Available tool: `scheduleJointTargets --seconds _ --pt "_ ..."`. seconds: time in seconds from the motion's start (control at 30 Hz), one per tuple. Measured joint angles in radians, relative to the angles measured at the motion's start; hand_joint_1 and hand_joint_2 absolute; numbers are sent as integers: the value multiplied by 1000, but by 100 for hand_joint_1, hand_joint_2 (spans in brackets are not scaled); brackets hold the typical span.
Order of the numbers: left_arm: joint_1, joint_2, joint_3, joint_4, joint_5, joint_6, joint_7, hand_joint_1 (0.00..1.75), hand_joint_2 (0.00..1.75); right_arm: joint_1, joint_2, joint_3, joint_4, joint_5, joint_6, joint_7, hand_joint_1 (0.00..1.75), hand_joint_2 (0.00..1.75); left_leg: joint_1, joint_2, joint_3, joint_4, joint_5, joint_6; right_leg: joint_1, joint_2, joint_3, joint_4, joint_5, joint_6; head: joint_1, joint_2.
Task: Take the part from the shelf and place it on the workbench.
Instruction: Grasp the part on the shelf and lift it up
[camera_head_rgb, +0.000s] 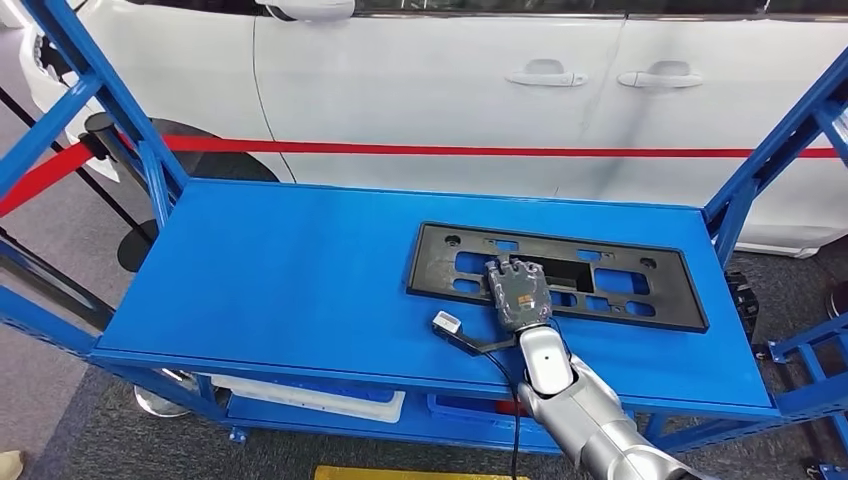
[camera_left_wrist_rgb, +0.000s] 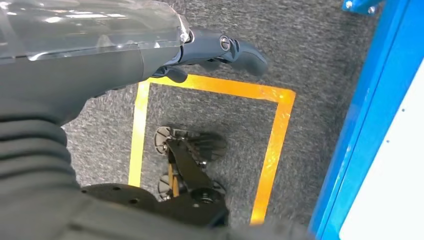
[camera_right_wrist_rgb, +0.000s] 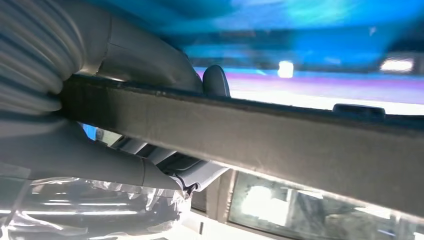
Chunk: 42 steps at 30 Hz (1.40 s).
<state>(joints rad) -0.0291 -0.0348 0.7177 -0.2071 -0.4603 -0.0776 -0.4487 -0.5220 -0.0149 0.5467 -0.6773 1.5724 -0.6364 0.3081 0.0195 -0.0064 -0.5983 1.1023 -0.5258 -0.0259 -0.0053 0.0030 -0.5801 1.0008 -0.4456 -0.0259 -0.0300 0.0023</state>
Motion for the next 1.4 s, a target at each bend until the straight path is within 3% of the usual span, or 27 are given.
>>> scheduleJointTargets --seconds 0.07,0.1,0.13,0.17,0.23,0.3,0.4,0.47,0.57,0.6,0.63,0.67,0.73,0.8,0.87,0.97,1.03,1.1,1.13,1.17,1.2,1.3,1.33,1.4 --pt "1 0 3 0 0 4 3 0 175 2 2 -7 0 0 -2 -14 175 175 0 0 -64 135 -59 -3 3 -1 0 0 -1 -6 0 0" --pt "2 1 5 0 1 7 6 0 175 4 3 -13 0 -4 -6 -29 175 175 0 0 -87 182 -71 -4 5 -1 0 1 -1 -6 0 0" --pt "2 1 8 0 4 7 12 0 175 7 5 -23 -1 -13 -13 -55 175 175 0 0 -93 192 -63 -3 6 0 0 2 -1 -7 0 0" --pt "3 2 13 0 8 5 17 0 175 10 9 -34 -5 -32 -20 -93 175 175 0 0 -80 161 -36 -2 7 0 1 3 -2 -7 0 0" --pt "3 5 25 0 19 -9 30 0 175 20 17 -63 -28 -115 -35 -221 175 175 -1 1 -17 27 33 6 10 3 2 7 -5 -5 0 0" --pt "2 9 39 0 29 -28 34 0 175 37 24 -87 -86 -278 -45 -419 175 175 -4 0 27 -70 62 13 14 7 -1 14 -8 1 0 0" --pt "3 11 62 0 41 -50 14 0 175 69 29 -101 -222 -547 -34 -700 175 175 -4 1 37 -92 65 22 15 10 -2 15 -9 15 1 0" --pt "3 12 73 0 44 -55 5 0 175 84 30 -104 -306 -627 -14 -758 175 175 2 3 41 -100 71 33 13 8 -13 47 -36 27 2 0" --pt "3 12 85 0 44 -58 0 0 175 108 30 -109 -382 -652 1 -766 175 175 4 4 40 -104 75 41 4 5 -93 223 -130 44 4 0" --pt "4 13 88 0 44 -60 -2 0 175 119 29 -109 -399 -669 6 -780 175 175 4 4 39 -104 75 41 0 4 -118 277 -147 47 5 0" --pt "4 13 90 0 44 -62 -6 0 175 129 29 -110 -418 -709 17 -810 175 175 4 3 39 -103 74 41 -3 3 -130 299 -146 50 5 0" --pt "5 13 93 0 44 -64 -12 0 175 136 28 -110 -440 -773 37 -852 175 175 4 3 39 -102 74 40 -6 2 -121 280 -125 51 5 0" --pt "4 12 99 0 43 -70 -28 0 175 145 27 -110 -514 -965 111 -944 175 175 5 3 42 -98 70 34 -10 1 -61 153 -55 51 5 0" --pt "0 13 106 0 41 -74 -41 0 175 148 23 -101 -623 -1183 226 -994 175 175 2 4 42 -94 65 24 -7 1 -10 45 -17 44 5 0" --pt "-5 14 113 0 40 -74 -51 0 175 162 17 -87 -746 -1397 375 -1004 175 175 0 4 40 -94 64 12 -2 1 -2 22 -18 33 4 0" --pt "-7 15 124 0 36 -63 -56 0 175 192 15 -81 -928 -1741 703 -998 175 175 2 3 34 -80 48 -5 -4 -2 -4 17 -11 12 3 0" --pt "-8 15 129 0 32 -59 -57 0 175 198 16 -81 -1004 -1942 906 -971 175 175 3 4 0 7 -13 -11 -5 -6 -5 13 -5 2 2 0" --pt "-9 14 134 0 29 -57 -60 0 175 201 16 -81 -1037 -2082 1035 -923 175 175 3 4 -56 146 -81 -13 -1 -7 -10 15 -4 -2 2 0" --pt "-9 14 137 0 27 -54 -61 0 175 202 15 -81 -1042 -2124 1082 -898 175 175 2 4 -73 191 -94 -13 2 -7 -13 17 -3 -3 2 0" --pt "-8 14 140 0 25 -49 -61 0 175 202 14 -81 -1045 -2152 1126 -873 175 175 2 4 -75 199 -88 -11 4 -7 -16 20 -3 -4 2 0" --pt "-8 14 142 0 22 -45 -59 0 175 202 13 -81 -1045 -2160 1163 -850 175 175 1 4 -55 165 -64 -7 6 -6 -19 23 -2 -5 2 0" --pt "-14 16 148 0 13 -34 -51 0 175 197 9 -68 -1039 -2135 1238 -796 175 175 -6 4 50 -35 17 12 13 -4 -23 30 0 -1 3 0" --pt "-16 16 150 -1 10 -32 -48 0 175 194 7 -59 -1037 -2121 1248 -785 175 175 -9 3 67 -71 27 17 13 -5 -26 32 2 3 3 0" --pt "-20 16 154 -1 7 -28 -42 0 175 189 5 -40 -1037 -2095 1253 -770 175 175 -13 2 68 -85 35 23 11 -6 -30 32 10 14 4 0"
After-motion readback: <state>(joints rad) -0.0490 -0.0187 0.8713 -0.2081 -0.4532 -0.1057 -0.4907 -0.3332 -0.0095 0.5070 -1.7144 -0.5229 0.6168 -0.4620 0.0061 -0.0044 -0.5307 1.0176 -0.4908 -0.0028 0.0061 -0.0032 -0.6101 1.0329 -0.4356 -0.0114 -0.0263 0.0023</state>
